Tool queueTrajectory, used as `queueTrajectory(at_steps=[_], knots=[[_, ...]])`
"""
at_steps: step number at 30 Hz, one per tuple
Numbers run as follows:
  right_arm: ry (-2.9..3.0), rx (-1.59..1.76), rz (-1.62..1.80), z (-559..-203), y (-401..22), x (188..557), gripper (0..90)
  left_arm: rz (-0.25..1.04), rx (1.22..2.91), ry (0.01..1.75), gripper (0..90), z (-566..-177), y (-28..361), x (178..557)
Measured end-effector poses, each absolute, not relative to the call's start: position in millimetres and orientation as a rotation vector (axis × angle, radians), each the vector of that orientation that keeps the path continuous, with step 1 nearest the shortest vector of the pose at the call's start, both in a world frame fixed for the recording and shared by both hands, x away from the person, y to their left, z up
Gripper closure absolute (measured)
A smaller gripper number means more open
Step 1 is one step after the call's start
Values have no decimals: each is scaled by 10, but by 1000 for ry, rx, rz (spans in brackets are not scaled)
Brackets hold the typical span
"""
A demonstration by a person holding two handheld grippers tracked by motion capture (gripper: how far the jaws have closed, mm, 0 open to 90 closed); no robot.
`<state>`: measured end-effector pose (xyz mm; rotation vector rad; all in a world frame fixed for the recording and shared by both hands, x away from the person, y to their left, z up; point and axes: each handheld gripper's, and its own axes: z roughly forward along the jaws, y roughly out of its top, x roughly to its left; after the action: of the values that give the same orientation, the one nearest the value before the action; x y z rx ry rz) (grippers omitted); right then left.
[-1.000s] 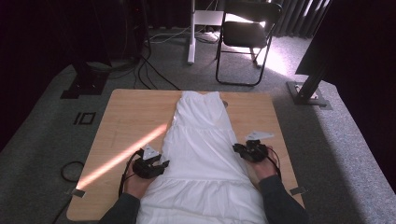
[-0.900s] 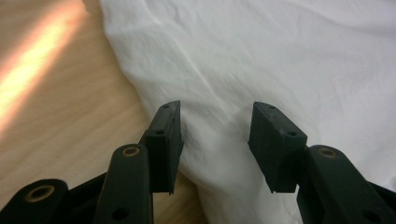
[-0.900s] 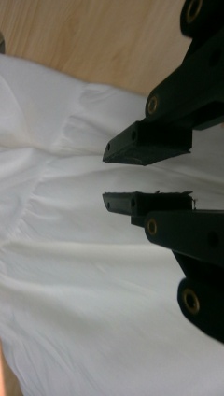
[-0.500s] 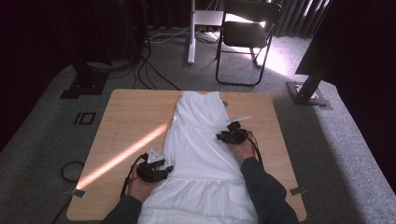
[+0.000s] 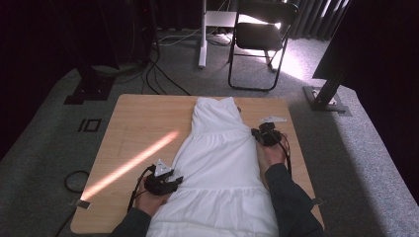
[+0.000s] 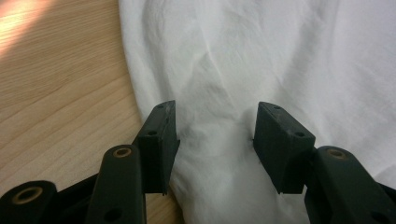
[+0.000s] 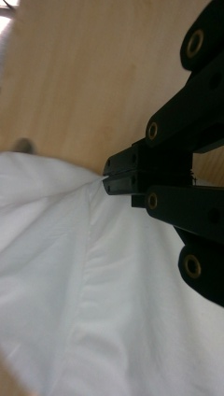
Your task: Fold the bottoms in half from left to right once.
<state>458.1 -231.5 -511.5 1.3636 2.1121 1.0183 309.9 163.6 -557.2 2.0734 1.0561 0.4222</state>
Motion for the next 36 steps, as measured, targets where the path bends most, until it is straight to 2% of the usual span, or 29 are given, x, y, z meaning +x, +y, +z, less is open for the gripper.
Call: queueTrajectory(at_steps=[5, 7, 8, 9, 10, 13, 15, 18, 21, 22, 24, 25, 26, 29, 34, 36], knots=[[2186, 1420, 960, -5418, -2273, 4671, 891, 407, 2098, 1068, 486, -5514, 1637, 3113], [2203, 1417, 940, -5462, -2249, 4676, 887, 468, 2091, 1056, 482, -5407, 1645, 3137], [2211, 1415, 933, -5475, -2239, 4677, 883, 524, 2089, 1049, 456, -5338, 1646, 3164], [2211, 1415, 933, -5475, -2239, 4677, 883, 524, 2089, 1049, 428, -5338, 1646, 3164], [2211, 1412, 932, -5482, -2231, 4676, 882, 583, 2086, 1058, 428, -5183, 1646, 3268], [2210, 1415, 932, -5484, -2228, 4677, 879, 626, 2058, 1035, 418, -4994, 1605, 3507], [2211, 1414, 931, -5484, -2228, 4678, 878, 591, 2074, 1049, 408, -4945, 1525, 3731], [2206, 1427, 943, -5489, -2236, 4676, 878, 543, 2104, 1086, 401, -5052, 1325, 4095], [2202, 1424, 951, -5496, -2242, 4670, 879, 556, 2142, 1112, 407, -5178, 1219, 4254], [2198, 1423, 953, -5499, -2242, 4666, 879, 569, 2191, 1126, 407, -5339, 1148, 4374], [2199, 1423, 953, -5499, -2244, 4646, 880, 534, 2181, 1148, 551, -5431, 1170, 4407], [2198, 1428, 952, -5499, -2242, 4635, 880, 502, 2159, 1146, 650, -5443, 1202, 4402], [2200, 1413, 946, -5501, -2234, 4593, 883, 540, 2189, 1119, 764, -5436, 1216, 4341], [2210, 1396, 946, -5504, -2224, 4526, 884, 553, 2206, 1102, 811, -5434, 1226, 4251], [2242, 1361, 956, -5510, -2196, 4279, 884, 511, 2197, 1077, 815, -5452, 1349, 3954], [2286, 1308, 964, -5515, -2180, 4006, 883, 478, 2181, 1058, 814, -5474, 1439, 3710]])
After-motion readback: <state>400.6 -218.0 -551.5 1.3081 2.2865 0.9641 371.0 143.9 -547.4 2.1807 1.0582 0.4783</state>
